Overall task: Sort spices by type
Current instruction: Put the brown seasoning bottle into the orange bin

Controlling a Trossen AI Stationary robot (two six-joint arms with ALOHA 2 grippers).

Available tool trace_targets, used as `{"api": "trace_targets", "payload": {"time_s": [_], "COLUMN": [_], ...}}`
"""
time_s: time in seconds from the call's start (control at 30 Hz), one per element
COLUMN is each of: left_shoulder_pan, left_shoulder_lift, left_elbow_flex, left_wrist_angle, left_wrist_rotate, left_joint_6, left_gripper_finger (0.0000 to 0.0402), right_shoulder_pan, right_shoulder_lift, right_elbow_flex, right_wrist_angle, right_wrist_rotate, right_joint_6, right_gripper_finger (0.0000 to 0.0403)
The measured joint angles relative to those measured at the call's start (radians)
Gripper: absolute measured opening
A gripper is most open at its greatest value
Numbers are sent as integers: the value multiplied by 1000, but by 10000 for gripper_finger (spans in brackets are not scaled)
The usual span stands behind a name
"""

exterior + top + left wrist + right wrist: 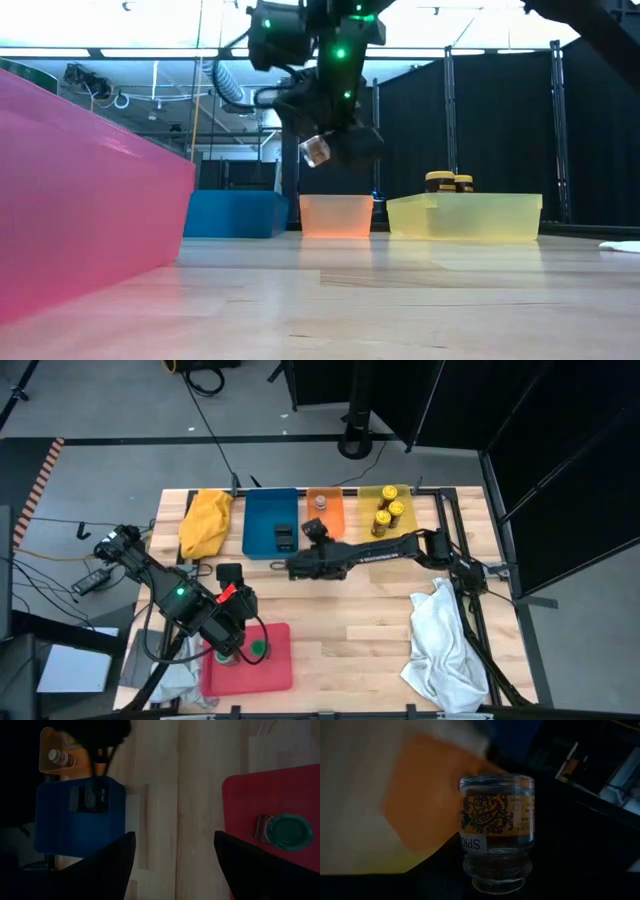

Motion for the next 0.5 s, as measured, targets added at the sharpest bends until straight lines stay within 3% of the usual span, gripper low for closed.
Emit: {"api": "trace_targets", "payload": {"time_s": [0.2,0.5], "left_shoulder_pan": [0,0], "left_shoulder_lift": [0,0], "left_elbow_flex": [0,0], "left_wrist_angle": [-16,-29], "left_wrist_rotate": [0,0], "left_joint_6": [0,0], "left_gripper_finger": [276,276], "right_shoulder_pan": [-97,-191], "right_shoulder_lift": [0,1], "right_elbow_flex": [0,-72], "right_wrist_angle": [-41,58], "right_wrist_rotate": [101,106], "right_joint_6": [-160,-551], "right_gripper_finger": [181,181]}}
